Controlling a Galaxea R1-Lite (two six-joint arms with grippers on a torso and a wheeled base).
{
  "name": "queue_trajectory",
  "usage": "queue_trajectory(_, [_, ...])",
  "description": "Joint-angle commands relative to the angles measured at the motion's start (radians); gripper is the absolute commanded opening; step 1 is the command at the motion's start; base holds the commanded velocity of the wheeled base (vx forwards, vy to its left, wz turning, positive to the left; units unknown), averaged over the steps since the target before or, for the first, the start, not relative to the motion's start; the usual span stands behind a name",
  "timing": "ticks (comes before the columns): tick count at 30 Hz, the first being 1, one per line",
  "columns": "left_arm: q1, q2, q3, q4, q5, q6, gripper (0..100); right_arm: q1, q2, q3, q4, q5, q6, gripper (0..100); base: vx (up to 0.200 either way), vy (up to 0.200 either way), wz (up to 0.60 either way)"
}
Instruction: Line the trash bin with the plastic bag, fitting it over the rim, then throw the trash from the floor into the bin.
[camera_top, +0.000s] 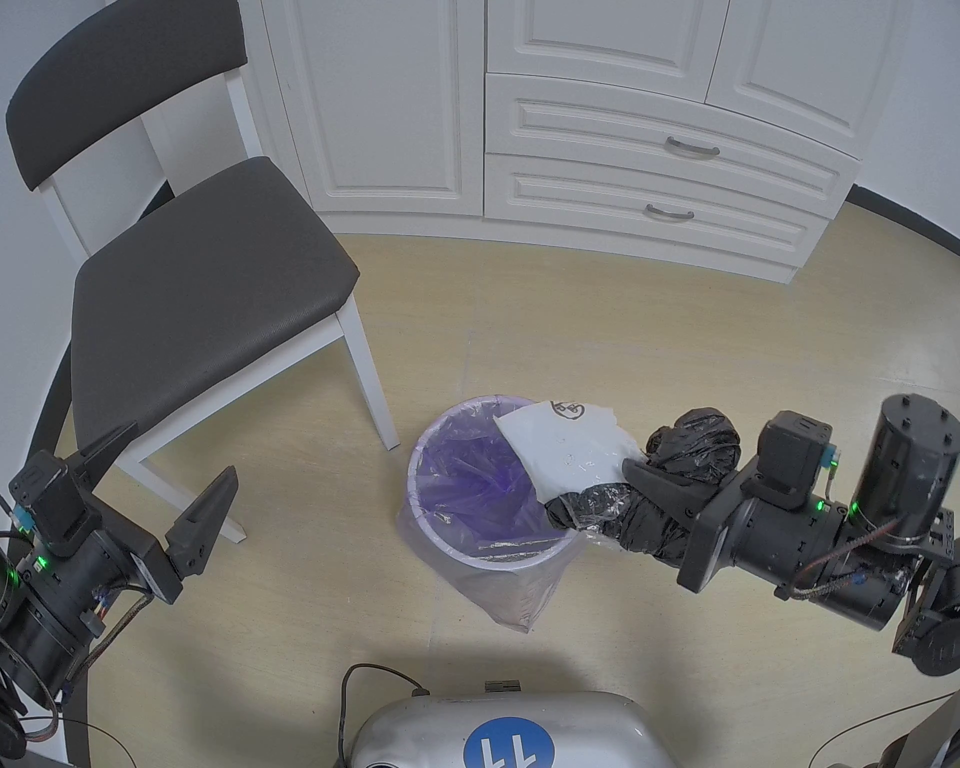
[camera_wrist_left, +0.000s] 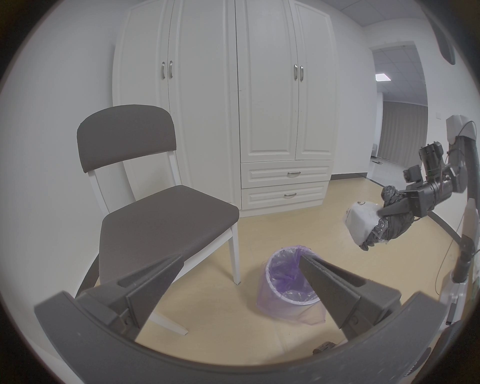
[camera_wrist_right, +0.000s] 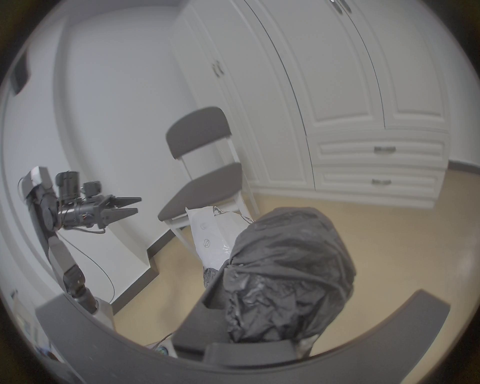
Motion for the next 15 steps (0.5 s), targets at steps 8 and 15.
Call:
queue_trajectory(8, [0.000,-0.004,-0.001,0.000,0.000,0.002,100,-0.009,0.102,-0.705,0.882,-0.174,0.567,0,0.000,0.000,0.00])
queue_trajectory(15, [0.000,-0.004,-0.003,0.000,0.000,0.002,100,-0.037,0.269,-0.874,0.955,-0.176,0.725,0,0.000,0.000,0.00])
